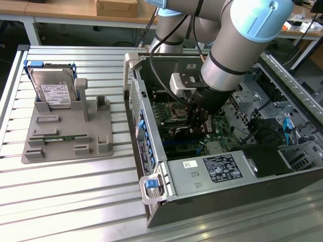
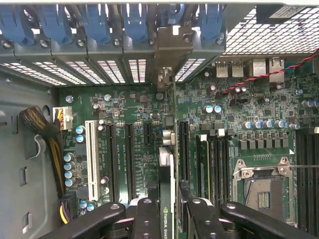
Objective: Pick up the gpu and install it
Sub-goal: 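Insert the gpu into the slot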
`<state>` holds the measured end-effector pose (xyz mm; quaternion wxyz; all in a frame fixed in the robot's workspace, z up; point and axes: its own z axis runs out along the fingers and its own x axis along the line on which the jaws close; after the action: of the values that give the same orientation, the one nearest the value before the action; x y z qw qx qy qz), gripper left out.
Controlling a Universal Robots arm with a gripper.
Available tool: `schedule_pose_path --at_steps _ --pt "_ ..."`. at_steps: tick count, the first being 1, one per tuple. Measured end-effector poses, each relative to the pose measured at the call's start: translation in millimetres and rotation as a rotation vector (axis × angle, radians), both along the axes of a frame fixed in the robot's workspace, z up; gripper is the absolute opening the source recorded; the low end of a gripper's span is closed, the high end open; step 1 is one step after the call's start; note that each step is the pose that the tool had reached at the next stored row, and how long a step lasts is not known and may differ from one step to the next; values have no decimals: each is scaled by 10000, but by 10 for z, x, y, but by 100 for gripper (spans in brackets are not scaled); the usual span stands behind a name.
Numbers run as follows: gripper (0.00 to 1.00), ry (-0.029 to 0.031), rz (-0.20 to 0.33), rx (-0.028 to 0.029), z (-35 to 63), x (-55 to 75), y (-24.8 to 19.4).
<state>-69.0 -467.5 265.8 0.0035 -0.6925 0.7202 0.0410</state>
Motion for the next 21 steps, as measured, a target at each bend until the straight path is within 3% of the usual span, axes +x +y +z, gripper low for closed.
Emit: schedule_pose_path --at_steps 2,3,4,5,21 --pt "26 -1 1 -14 -1 1 0" --pt "26 -1 0 -71 -1 0 0" --pt "26 -3 1 -363 -2 1 0" --pt "26 -1 1 -393 -1 1 0" --pt "26 -1 -2 -388 -41 12 5"
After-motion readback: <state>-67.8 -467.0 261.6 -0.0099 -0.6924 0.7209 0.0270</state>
